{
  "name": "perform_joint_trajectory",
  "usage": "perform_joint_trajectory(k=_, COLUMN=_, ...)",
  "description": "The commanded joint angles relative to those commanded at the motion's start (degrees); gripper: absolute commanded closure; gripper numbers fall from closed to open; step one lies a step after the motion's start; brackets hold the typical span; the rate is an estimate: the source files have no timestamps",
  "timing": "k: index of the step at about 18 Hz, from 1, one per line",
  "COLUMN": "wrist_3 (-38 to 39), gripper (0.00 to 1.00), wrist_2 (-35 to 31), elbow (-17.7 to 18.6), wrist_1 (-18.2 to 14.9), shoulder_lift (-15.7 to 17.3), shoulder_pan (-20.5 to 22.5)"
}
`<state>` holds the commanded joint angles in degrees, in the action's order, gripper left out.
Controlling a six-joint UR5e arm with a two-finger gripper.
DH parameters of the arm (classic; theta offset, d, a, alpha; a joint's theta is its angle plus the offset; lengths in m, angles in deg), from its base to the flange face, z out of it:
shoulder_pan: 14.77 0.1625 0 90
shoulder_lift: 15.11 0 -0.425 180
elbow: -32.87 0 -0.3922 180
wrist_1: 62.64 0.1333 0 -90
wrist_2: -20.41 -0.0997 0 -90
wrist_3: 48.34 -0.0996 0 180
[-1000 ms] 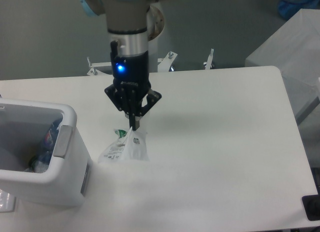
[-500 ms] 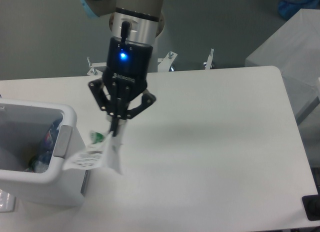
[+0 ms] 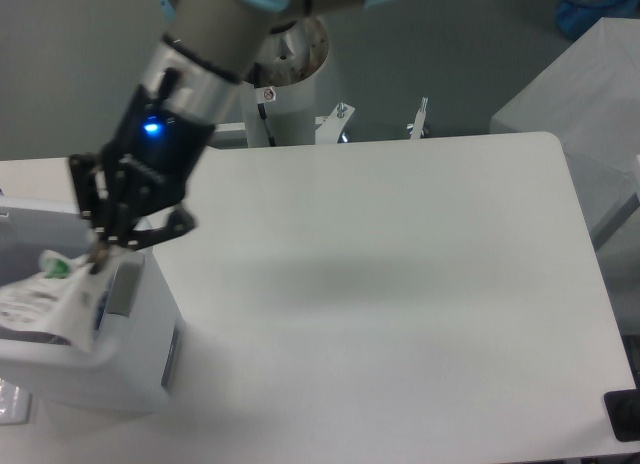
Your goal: Place the trash in the trash can
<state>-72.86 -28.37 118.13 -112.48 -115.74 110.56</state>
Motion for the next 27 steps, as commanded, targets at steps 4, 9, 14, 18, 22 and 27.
perform_joint_trajectory(k=4, wrist_3=-1.4, gripper=0.09, wrist_2=0.1, elbow=0.4, wrist_1=0.1, shoulder_lift=0.0, shoulder_pan=-0.2)
perform_joint_trajectory(k=9, wrist_3=-2.0, gripper=0.0, wrist_2=0.1, elbow=1.2, wrist_1=0.1, shoulder_lift=0.5, shoulder_pan=-0.1)
perform_joint_trajectory(k=14, wrist_3=-4.3, gripper=0.0, wrist_2=-1.2, elbow=-0.1, wrist_1=0.2, shoulder_lift=0.3, shoulder_pan=1.6)
perform_joint_trajectory(k=18, wrist_3=-5.9, gripper=0.0, wrist_2=-8.2, elbow=-2.8, wrist_1=0.2, shoulder_lift=0.0, shoulder_pan=4.5)
perform_joint_trajectory(k=22, wrist_3=-10.5, gripper=0.0, wrist_2=-14.8, elbow=-3.7, wrist_1=0.1, shoulder_lift=-1.0, shoulder_pan=8.7)
perform_joint_trajectory(k=27, wrist_3=-19.4, gripper=0.0, wrist_2=-23.5, elbow=-4.2, wrist_1=0.0, shoulder_lift=-2.0, shoulder_pan=12.3)
